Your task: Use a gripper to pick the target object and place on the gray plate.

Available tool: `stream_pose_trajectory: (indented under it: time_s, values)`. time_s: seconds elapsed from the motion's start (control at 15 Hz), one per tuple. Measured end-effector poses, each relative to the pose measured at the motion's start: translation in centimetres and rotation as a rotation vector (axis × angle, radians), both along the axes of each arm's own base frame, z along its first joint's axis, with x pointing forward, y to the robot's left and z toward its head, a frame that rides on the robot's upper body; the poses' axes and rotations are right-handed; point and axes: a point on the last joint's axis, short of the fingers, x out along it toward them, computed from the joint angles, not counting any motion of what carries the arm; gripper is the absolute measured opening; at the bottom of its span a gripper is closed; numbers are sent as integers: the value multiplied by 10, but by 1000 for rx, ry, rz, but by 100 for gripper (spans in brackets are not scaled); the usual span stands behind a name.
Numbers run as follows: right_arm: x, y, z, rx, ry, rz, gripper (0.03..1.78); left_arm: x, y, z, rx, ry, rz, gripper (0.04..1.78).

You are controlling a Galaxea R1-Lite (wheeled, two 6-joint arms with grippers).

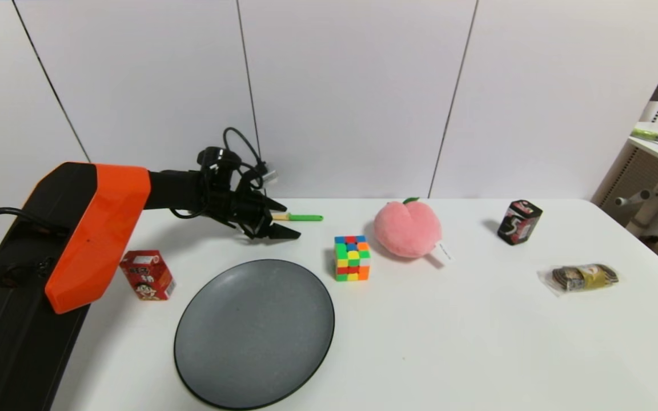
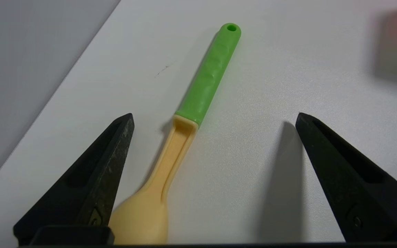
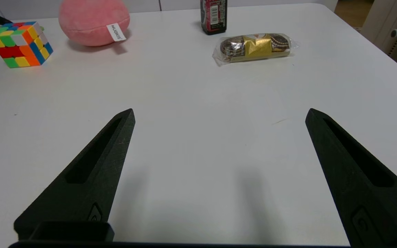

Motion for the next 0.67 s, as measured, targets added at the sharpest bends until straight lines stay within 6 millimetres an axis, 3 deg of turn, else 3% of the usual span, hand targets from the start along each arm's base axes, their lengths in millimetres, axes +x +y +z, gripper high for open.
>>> stream_pose_trajectory:
  time_s: [0.6,0.67]
  values:
    - [0,0,0,0,0,0,171,0,0,0,1,1,2,169]
    - [0,0,0,0,0,0,171,0,0,0,2,3,2,150]
